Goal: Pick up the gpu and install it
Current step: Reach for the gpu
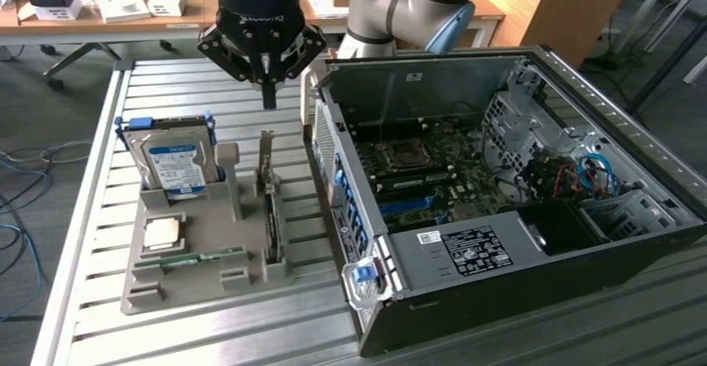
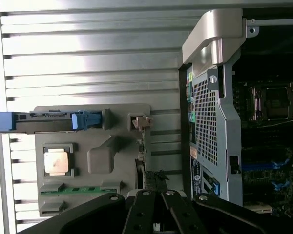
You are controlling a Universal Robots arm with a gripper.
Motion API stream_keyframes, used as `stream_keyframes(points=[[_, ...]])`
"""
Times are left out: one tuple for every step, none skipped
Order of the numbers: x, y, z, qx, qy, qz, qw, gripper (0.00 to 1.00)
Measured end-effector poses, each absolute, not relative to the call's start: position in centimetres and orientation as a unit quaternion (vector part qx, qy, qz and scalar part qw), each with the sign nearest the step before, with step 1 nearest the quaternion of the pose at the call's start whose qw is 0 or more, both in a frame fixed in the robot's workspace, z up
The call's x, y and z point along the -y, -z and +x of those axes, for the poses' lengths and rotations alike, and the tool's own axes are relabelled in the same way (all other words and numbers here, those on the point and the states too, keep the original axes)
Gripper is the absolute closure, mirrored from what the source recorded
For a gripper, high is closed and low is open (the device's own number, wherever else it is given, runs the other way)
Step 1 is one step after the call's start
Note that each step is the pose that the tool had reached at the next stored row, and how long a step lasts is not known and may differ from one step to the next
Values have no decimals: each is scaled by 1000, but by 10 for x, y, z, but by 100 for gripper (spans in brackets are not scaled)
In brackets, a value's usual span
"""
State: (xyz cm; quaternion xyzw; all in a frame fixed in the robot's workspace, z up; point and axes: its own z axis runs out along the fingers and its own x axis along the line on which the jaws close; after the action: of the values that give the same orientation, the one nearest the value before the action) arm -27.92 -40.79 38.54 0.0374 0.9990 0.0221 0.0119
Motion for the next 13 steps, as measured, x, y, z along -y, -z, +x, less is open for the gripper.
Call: stream_keyframes(points=[[408,-385,-279,-999,-22,37,12,89],[409,-385,-279,-999,-22,37,12,89],[409,-385,-279,-999,-22,37,12,89],[410,-385,-279,-999,-22,37,12,89],[411,-385,-279,-999,-22,37,12,89],[412,-385,-279,-999,-22,37,12,89],[413,-385,-279,-999,-22,37,12,89],[414,-385,-279,-999,-22,38,12,89],[415,-385,-279,-999,-22,38,12,89],[416,-385,-279,-999,-22,38,12,89],[418,-385,-279,-999,-22,38,12,89],[419,-385,-279,-999,-22,38,12,89],[420,-385,-279,-999,-22,39,12,89]])
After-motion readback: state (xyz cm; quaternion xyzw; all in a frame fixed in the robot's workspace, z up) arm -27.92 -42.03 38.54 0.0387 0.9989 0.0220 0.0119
